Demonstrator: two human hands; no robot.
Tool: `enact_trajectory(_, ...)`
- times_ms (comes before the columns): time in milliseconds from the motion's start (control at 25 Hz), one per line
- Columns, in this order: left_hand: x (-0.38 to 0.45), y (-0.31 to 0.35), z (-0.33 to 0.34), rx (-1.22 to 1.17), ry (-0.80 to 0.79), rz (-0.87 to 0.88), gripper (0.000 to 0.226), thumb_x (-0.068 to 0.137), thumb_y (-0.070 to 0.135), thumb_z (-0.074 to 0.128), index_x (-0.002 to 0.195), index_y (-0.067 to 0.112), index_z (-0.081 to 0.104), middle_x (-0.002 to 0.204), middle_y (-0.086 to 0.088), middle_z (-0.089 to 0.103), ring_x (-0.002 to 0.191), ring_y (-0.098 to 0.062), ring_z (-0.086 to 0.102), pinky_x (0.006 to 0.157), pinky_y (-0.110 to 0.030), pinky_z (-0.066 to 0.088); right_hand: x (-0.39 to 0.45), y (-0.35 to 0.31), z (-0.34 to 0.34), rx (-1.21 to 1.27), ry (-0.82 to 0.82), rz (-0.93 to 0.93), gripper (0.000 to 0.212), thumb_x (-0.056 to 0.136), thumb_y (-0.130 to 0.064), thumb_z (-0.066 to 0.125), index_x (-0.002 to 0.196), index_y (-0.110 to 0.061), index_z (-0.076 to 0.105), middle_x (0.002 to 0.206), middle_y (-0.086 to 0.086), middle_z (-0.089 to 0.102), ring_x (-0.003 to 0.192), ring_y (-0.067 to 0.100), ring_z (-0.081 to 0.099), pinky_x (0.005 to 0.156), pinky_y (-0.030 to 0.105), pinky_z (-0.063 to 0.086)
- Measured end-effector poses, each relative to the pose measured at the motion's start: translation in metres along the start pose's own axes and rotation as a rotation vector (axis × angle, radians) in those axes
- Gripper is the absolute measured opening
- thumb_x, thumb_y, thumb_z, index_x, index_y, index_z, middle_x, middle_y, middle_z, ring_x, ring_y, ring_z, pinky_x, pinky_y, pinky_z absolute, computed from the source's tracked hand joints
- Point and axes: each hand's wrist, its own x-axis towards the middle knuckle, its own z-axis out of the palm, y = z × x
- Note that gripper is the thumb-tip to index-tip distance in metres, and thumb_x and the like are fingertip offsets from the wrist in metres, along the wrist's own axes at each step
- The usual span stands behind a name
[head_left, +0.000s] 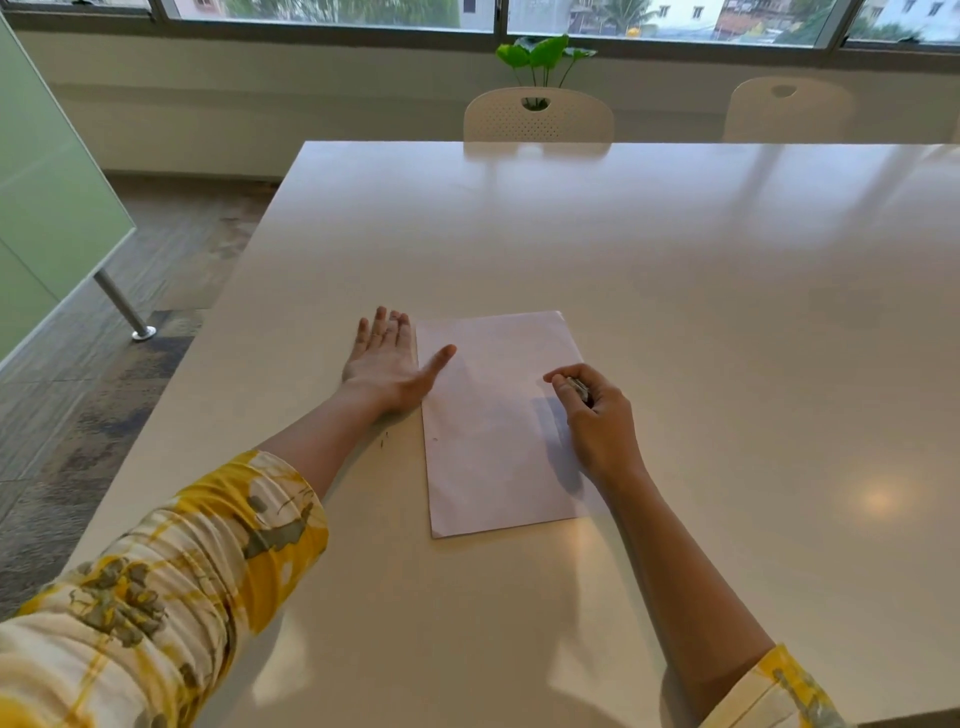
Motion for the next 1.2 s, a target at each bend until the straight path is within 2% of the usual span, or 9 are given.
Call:
enact_trajectory(160,0.005,-0.019,-0.006,-0.062,0.329,-0.146,0.065,0.106,0.043,0.018,0.149,-0.001,0.038,0.162,-0.017,0.025,0.154,-0.025,-0.003,0.121,-0.045,-0.015,0.000,-0.001,0.000,-0.002,0.003,0.003,0.017,0.098,-0.025,0.056,0.097,-0.026,0.073,0.085,-0.020,0.069,0.077,-0.004,0.061,0.068,0.006,0.042)
enact_trajectory(280,0.001,-0.026,-0.015,-0.252,0.603,-0.111,0.029,0.101,0.017,0.048,0.106,0.007,0.074,0.134,-0.025,0.059,0.140,-0.033,0.040,0.118,-0.039,0.016,-0.001,-0.003,0.001,-0.026,-0.005,0.000,0.017,0.098,-0.027,0.056,0.098,-0.027,0.073,0.087,-0.020,0.069,0.077,-0.005,0.061,0.068,0.006,0.042)
enact_trajectory(360,-0.002,-0.027,-0.020,-0.308,0.639,-0.109,0.014,0.094,0.013,0.062,0.096,0.013,0.076,0.106,-0.016,0.072,0.114,-0.031,0.055,0.098,-0.037,0.034,-0.001,-0.004,0.001,-0.034,-0.003,-0.004,0.015,0.098,-0.026,0.057,0.097,-0.027,0.072,0.090,-0.018,0.071,0.080,-0.003,0.063,0.070,0.008,0.044)
enact_trajectory(520,-0.012,-0.015,-0.020,-0.314,0.667,-0.115,0.019,0.089,0.034,0.072,0.079,0.018,0.069,0.079,0.000,0.067,0.091,-0.024,0.058,0.083,-0.036,0.028,-0.005,-0.010,0.007,-0.042,0.003,-0.009,0.021,0.101,-0.024,0.050,0.088,-0.023,0.067,0.071,-0.013,0.061,0.058,0.004,0.049,0.058,0.016,0.040)
enact_trajectory(600,-0.016,-0.005,-0.015,-0.318,0.645,-0.082,0.007,0.089,0.025,0.069,0.093,0.019,0.068,0.094,-0.002,0.067,0.101,-0.025,0.057,0.085,-0.037,0.029,-0.004,-0.015,0.006,-0.052,0.010,-0.015,0.029,0.105,-0.026,0.043,0.082,-0.022,0.061,0.065,-0.010,0.052,0.054,0.004,0.041,0.055,0.017,0.034)
enact_trajectory(760,-0.020,0.023,-0.010,-0.355,0.557,-0.019,0.034,0.087,0.029,0.066,0.119,0.020,0.060,0.124,-0.006,0.056,0.121,-0.027,0.048,0.098,-0.039,0.031,-0.004,-0.031,0.002,0.003,0.005,-0.034,0.041,0.107,-0.028,0.035,0.072,-0.017,0.055,0.060,-0.003,0.044,0.054,0.009,0.038,0.056,0.026,0.032)
enact_trajectory(960,-0.024,0.051,-0.008,-0.398,0.471,0.066,0.032,0.088,0.030,0.065,0.118,0.019,0.061,0.127,-0.007,0.053,0.124,-0.026,0.044,0.098,-0.037,0.031,-0.008,-0.034,0.001,-0.231,-0.085,-0.073,0.017,0.100,-0.029,0.052,0.086,-0.022,0.058,0.069,-0.011,0.056,0.058,0.000,0.048,0.057,0.016,0.039)
enact_trajectory(1080,-0.025,0.057,-0.007,-0.395,0.401,0.025,0.036,0.089,0.033,0.065,0.121,0.018,0.059,0.130,-0.008,0.049,0.126,-0.027,0.041,0.100,-0.037,0.032,0.001,-0.023,-0.025,-0.339,0.075,-0.006,0.019,0.101,-0.020,0.044,0.104,-0.015,0.062,0.103,0.007,0.065,0.092,0.021,0.060,0.075,0.027,0.040)
enact_trajectory(1200,-0.026,0.065,-0.007,-0.383,0.339,-0.038,0.043,0.088,0.037,0.064,0.125,0.017,0.056,0.133,-0.010,0.047,0.127,-0.030,0.039,0.101,-0.037,0.034,0.006,-0.008,-0.064,-0.469,0.301,0.088,0.020,0.100,-0.017,0.048,0.113,-0.006,0.060,0.110,0.019,0.066,0.103,0.034,0.061,0.082,0.032,0.043)
